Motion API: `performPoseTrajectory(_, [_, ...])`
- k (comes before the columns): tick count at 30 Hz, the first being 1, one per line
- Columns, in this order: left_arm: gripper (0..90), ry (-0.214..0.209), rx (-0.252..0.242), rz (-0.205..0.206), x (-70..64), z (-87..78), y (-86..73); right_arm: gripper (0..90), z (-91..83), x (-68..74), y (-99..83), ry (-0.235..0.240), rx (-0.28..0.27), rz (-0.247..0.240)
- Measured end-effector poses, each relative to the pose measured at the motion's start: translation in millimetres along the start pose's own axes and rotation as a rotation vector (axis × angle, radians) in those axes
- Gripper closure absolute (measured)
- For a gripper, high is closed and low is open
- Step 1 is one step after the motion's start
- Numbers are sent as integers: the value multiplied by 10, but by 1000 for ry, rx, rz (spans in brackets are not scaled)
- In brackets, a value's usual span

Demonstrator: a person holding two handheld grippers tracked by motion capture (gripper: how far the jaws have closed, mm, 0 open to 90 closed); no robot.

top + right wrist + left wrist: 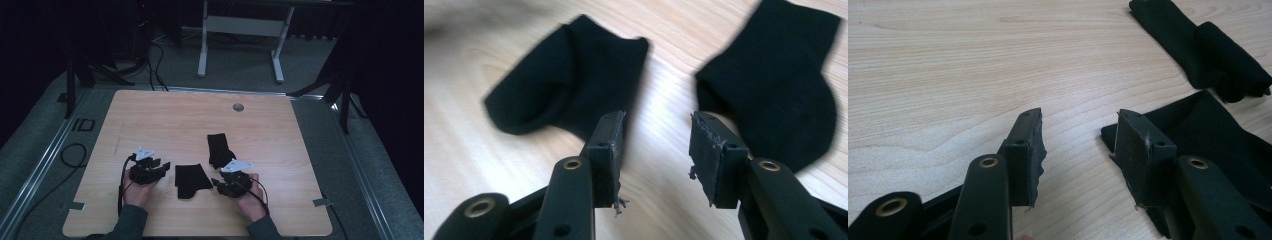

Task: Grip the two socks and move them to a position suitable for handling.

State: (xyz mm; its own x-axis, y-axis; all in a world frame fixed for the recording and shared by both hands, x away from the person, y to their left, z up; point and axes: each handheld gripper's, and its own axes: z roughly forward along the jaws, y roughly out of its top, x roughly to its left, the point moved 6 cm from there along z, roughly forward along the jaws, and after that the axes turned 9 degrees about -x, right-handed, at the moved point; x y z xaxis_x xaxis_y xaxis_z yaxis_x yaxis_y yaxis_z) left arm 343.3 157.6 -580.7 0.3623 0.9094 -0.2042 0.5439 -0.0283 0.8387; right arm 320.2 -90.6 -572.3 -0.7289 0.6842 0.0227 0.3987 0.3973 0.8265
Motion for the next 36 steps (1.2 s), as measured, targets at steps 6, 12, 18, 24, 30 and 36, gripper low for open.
performPoseTrajectory(6, [542,9,3,-1,19,-10,-3,577,98,226,82,63,10,-26])
performPoseTrajectory(12, [541,6,2,3,13,-10,-3,539,362,473,152,135,56,-31])
performPoseTrajectory(18, [542,5,-2,-2,13,-16,2,523,496,512,154,145,105,-26])
performPoseTrajectory(24, [542,2,2,5,-3,-5,-4,802,508,560,200,191,104,-25])
performPoseTrajectory(30, [559,-5,3,12,-19,-8,-4,844,396,572,290,224,65,-1])
performPoseTrajectory(36, [598,-29,6,31,-81,-1,-11,842,196,528,429,222,19,-4])
